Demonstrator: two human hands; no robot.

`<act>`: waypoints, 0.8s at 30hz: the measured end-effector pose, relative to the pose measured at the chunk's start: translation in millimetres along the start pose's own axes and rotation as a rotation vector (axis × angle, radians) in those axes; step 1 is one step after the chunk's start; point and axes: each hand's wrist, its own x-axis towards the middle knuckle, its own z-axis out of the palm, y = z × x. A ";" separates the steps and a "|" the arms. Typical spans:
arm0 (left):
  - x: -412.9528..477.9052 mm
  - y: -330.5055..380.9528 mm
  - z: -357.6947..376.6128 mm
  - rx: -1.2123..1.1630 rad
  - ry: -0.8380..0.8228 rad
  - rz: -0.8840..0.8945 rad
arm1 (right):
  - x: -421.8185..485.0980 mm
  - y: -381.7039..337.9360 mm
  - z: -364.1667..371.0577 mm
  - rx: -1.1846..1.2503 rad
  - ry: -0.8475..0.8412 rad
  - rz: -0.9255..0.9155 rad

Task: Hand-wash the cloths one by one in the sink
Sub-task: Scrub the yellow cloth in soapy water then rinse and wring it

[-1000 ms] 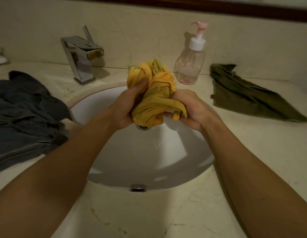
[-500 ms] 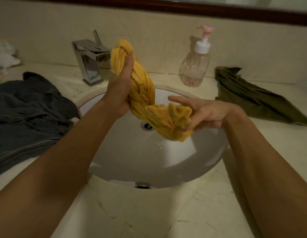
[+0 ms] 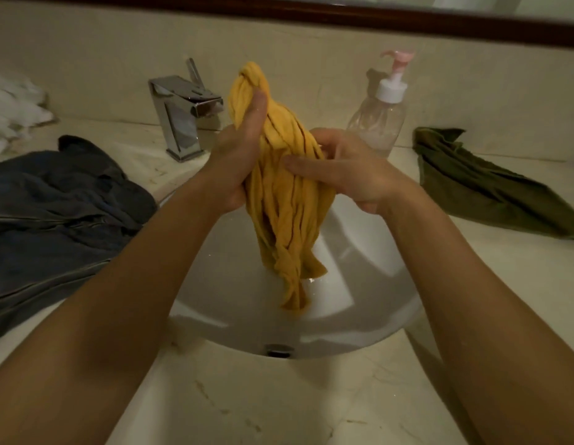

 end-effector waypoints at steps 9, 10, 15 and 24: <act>-10.6 18.8 -0.5 -0.103 -0.208 0.142 | -2.8 -4.4 -3.8 0.147 0.137 0.020; -11.3 16.7 1.4 -0.107 -0.230 0.144 | -3.1 -2.8 -3.3 0.112 0.129 0.014; -11.4 12.3 7.8 -0.103 -0.280 0.136 | -9.4 -8.0 -4.6 0.128 -0.026 0.011; -6.2 16.8 23.5 -0.058 -0.133 0.174 | 6.7 -10.9 -7.5 0.093 0.525 -0.142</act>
